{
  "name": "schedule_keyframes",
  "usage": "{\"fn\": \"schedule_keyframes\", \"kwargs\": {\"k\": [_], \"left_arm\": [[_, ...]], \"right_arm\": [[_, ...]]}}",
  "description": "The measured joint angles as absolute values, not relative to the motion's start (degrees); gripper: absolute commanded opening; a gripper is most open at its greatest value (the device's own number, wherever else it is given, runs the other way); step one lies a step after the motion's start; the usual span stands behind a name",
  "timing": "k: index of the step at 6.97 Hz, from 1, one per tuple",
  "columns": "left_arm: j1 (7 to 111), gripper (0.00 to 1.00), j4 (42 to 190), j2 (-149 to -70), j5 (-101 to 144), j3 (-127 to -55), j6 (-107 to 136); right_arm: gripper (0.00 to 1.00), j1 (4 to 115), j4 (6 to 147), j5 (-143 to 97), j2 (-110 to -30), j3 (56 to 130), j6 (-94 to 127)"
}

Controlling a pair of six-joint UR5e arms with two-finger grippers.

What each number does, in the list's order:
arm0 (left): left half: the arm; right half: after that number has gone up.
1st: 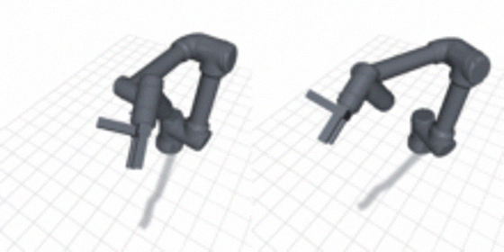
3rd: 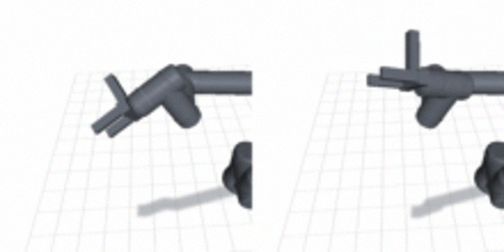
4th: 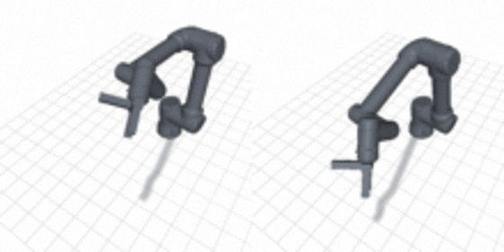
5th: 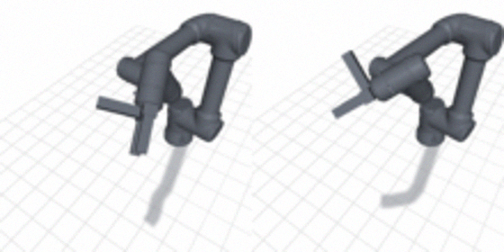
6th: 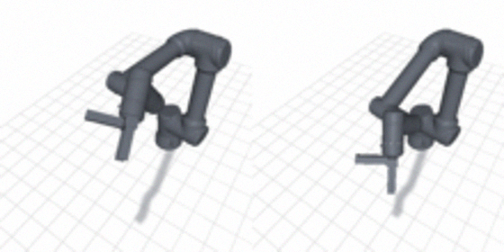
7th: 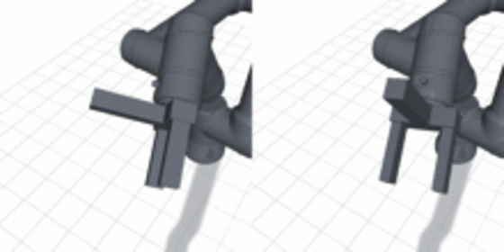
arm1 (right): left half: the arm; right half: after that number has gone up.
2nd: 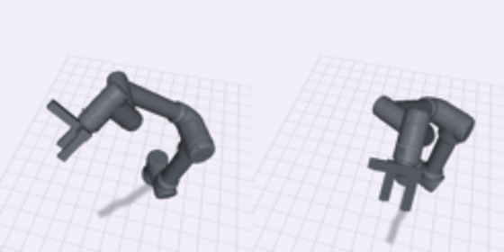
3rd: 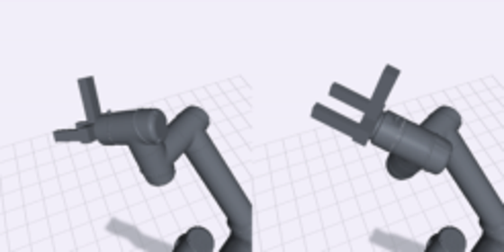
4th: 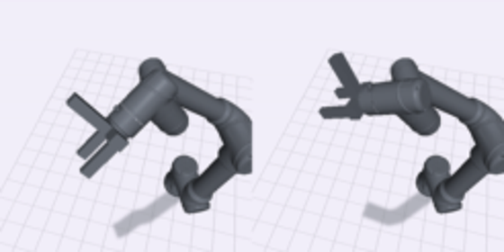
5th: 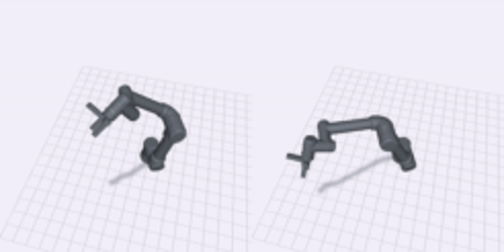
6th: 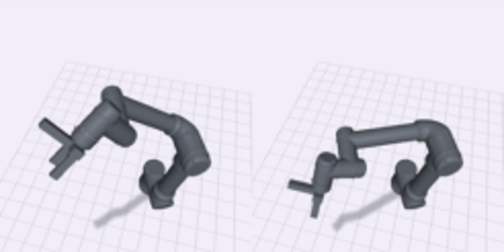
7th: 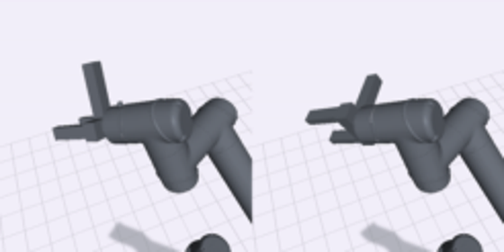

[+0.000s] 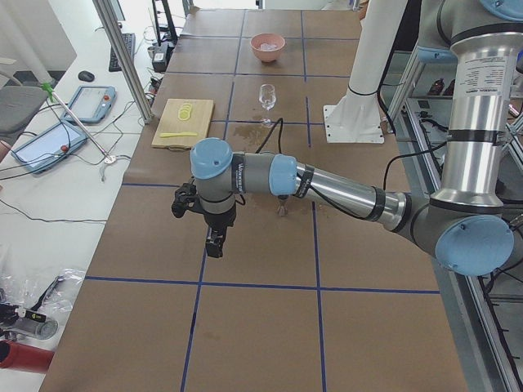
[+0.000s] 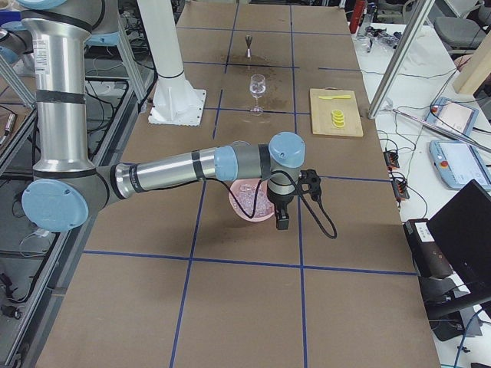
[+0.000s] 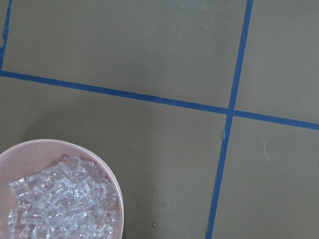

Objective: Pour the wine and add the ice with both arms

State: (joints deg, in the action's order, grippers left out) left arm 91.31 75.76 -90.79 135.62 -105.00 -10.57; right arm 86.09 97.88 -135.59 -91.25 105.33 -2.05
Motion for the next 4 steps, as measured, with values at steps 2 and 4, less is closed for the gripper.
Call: {"fn": "schedule_keyframes", "kwargs": {"k": [2, 4], "left_arm": [[91.3, 1.0, 78.6, -88.6, 137.8, -104.3, -10.5], [91.3, 1.0, 79.6, -88.0, 138.1, -103.9, -10.6]], "right_arm": [[1.0, 85.6, 97.8, -135.3, -91.6, 103.3, -2.4], [1.0, 85.0, 95.9, -135.2, -91.5, 100.6, -2.4]]}}
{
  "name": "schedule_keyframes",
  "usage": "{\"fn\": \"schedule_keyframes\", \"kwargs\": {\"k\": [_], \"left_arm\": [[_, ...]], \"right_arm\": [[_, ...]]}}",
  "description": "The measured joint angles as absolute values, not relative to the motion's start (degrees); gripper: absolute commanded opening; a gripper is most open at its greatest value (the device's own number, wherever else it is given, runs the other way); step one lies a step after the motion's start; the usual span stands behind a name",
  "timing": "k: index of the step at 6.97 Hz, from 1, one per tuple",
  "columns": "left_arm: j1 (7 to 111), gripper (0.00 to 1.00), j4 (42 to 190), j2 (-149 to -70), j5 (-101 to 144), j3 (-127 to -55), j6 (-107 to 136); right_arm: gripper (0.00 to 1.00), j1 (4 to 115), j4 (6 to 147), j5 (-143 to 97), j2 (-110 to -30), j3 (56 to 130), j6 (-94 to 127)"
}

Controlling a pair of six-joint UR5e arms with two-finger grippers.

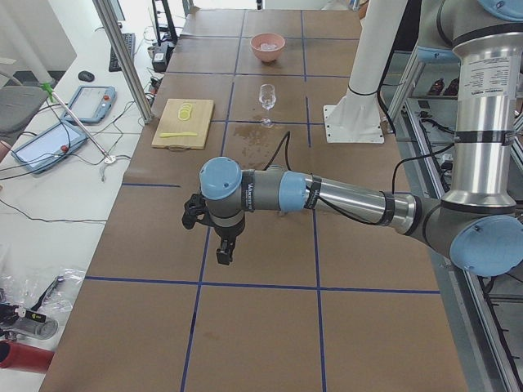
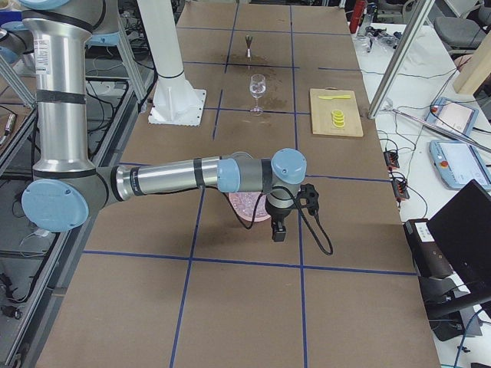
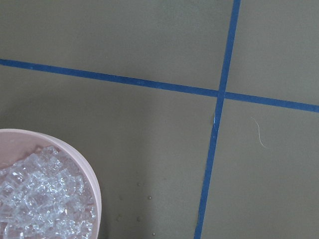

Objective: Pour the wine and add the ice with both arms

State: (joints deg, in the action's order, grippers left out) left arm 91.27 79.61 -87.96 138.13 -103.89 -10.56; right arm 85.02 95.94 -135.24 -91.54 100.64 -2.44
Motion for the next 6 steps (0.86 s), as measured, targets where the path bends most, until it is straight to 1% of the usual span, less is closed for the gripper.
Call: {"fn": "schedule_keyframes", "kwargs": {"k": [6], "left_arm": [[91.1, 1.0, 88.1, -88.3, 137.4, -96.8, -10.3]], "right_arm": [[1.0, 83.6, 94.9, -135.3, -91.1, 98.0, -2.2]]}}
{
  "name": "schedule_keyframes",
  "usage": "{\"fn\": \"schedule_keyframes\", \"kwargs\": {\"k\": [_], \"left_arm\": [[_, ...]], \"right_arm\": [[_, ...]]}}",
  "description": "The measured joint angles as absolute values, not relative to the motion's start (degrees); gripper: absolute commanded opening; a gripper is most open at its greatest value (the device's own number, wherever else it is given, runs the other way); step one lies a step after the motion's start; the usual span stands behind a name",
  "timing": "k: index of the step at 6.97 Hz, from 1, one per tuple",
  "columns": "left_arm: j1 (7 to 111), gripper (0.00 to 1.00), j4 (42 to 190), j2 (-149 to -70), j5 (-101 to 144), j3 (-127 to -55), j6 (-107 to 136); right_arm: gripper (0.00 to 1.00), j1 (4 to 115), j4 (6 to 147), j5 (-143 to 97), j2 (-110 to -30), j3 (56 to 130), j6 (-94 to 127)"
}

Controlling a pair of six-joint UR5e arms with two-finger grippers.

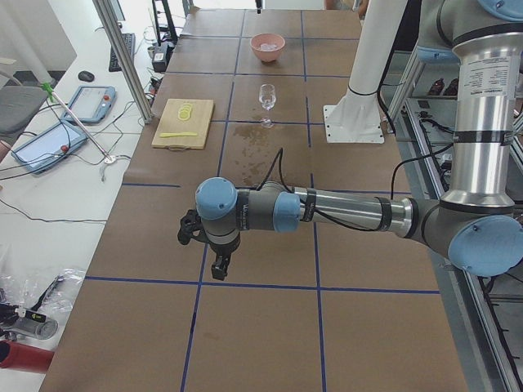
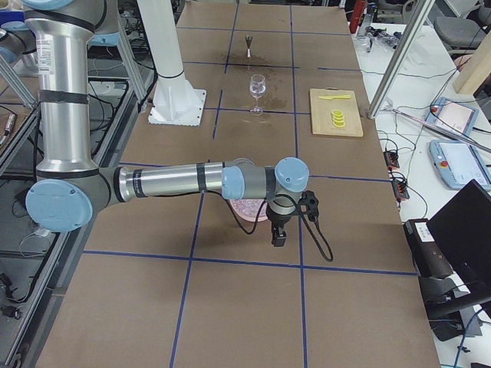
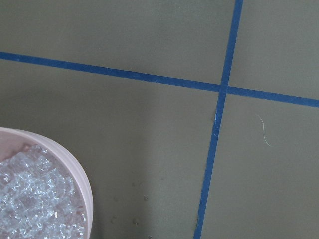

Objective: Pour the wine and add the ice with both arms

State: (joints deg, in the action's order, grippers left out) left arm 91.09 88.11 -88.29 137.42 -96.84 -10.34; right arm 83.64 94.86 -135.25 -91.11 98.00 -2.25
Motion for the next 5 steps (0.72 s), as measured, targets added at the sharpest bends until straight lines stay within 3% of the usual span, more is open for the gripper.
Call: {"fn": "schedule_keyframes", "kwargs": {"k": [5], "left_arm": [[90.9, 1.0, 91.8, -88.5, 137.4, -95.5, -9.8]], "right_arm": [[1.0, 83.6, 94.8, -135.2, -91.1, 98.0, -2.3]]}}
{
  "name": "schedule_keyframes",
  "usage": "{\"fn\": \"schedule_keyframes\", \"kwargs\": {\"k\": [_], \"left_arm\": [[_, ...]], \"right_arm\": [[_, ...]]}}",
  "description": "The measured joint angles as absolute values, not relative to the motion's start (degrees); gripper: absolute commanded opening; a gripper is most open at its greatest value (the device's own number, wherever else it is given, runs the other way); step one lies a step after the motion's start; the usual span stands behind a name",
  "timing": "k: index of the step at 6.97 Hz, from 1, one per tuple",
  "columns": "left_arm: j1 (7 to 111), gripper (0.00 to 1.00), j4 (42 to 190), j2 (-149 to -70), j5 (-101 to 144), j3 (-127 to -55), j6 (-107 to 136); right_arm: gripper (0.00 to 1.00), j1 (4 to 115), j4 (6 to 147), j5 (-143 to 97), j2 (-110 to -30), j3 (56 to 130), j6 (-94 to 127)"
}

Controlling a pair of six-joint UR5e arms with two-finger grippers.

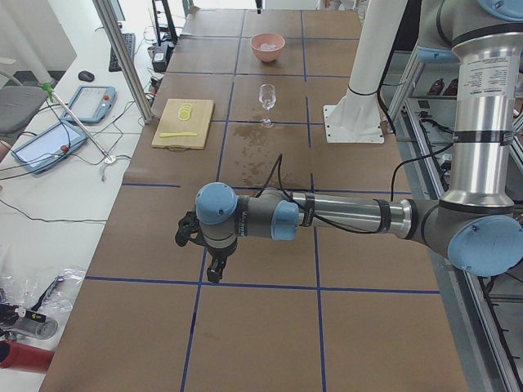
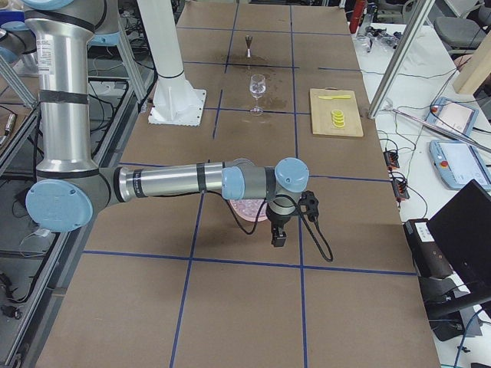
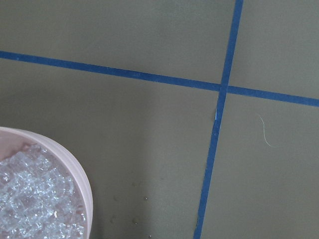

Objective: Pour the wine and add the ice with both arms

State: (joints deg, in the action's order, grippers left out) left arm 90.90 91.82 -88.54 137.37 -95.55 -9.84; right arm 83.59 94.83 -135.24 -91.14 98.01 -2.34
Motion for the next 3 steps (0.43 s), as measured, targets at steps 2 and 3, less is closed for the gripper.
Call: {"fn": "schedule_keyframes", "kwargs": {"k": [2, 3], "left_arm": [[90.9, 1.0, 91.7, -88.6, 137.4, -95.5, -9.8], [90.9, 1.0, 91.6, -88.6, 137.0, -95.5, -9.8]], "right_arm": [[1.0, 83.6, 94.8, -135.2, -91.2, 98.0, -2.5], [1.0, 83.6, 94.8, -135.1, -91.2, 97.9, -2.5]]}}
